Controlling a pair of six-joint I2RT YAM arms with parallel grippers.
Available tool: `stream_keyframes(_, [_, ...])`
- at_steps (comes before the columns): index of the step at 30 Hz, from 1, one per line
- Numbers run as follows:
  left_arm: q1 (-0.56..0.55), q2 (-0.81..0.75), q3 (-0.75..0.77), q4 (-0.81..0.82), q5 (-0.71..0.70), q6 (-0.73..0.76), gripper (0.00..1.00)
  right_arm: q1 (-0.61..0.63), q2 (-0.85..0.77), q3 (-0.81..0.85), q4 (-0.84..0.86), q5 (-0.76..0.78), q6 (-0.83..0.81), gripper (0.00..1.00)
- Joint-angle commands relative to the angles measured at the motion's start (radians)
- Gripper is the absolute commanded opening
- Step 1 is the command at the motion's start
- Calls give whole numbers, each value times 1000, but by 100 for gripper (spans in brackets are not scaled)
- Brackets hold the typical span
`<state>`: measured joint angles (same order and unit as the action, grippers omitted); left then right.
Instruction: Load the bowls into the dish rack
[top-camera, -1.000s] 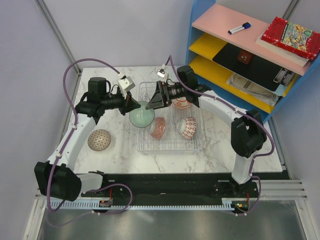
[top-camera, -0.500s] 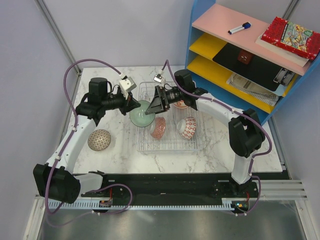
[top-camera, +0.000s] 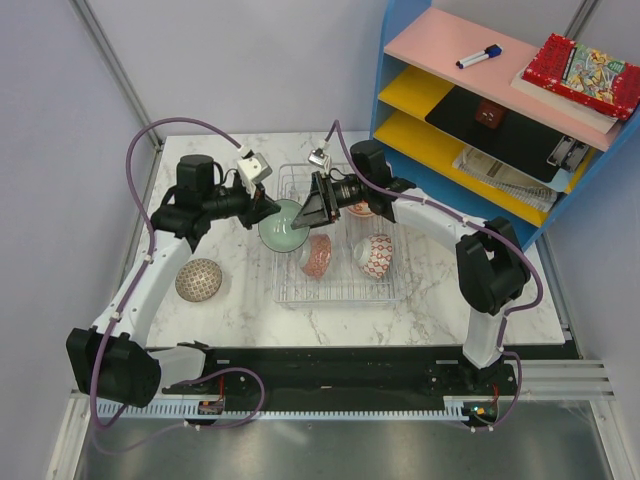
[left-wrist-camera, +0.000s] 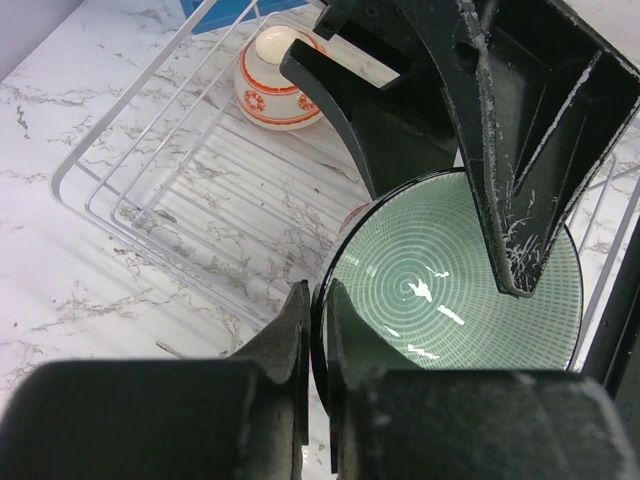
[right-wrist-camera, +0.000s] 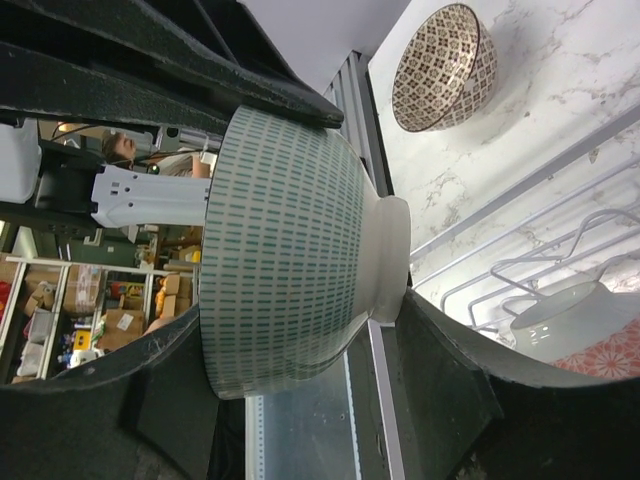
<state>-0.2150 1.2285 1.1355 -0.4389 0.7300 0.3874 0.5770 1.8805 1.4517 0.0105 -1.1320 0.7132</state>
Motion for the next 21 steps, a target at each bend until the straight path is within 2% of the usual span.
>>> stream_keyframes(1, [-3,-6,-6,60,25,18,25,7,-23,1,129,-75,46,0])
stream_keyframes(4, [-3,-14,-6,62,11,16,48,9,-30,-4,125,-57,37,0])
stream_keyframes(5, [-3,-15,-8,66,6,16,62,7,-34,-5,123,-45,29,0])
stream_keyframes(8, [0,-27,-14,74,-12,13,83,3,-34,-1,94,-22,-3,0])
stream_keyframes(10, [5,-41,-19,77,-12,7,90,-5,-32,7,51,-6,-30,0])
stream_keyframes(11, [17,-49,-23,78,-9,1,99,-8,-32,12,33,17,-46,0])
stream_keyframes(14, [77,-83,-34,80,40,-19,100,-25,-24,53,-108,70,-159,0])
stream_keyframes(15, [98,-89,-37,80,55,-25,100,-32,-20,99,-232,139,-260,0])
stream_keyframes(17, [172,-118,-58,78,106,-35,100,-34,-8,151,-352,236,-375,0])
stream_keyframes(18, [202,-129,-71,78,129,-36,100,-34,-6,192,-430,342,-443,0])
stream_keyframes(20, [317,-147,-103,71,196,-41,100,-34,-4,228,-483,421,-500,0])
stream_keyframes(21, [357,-152,-117,72,241,-44,100,-31,-3,261,-522,530,-546,0])
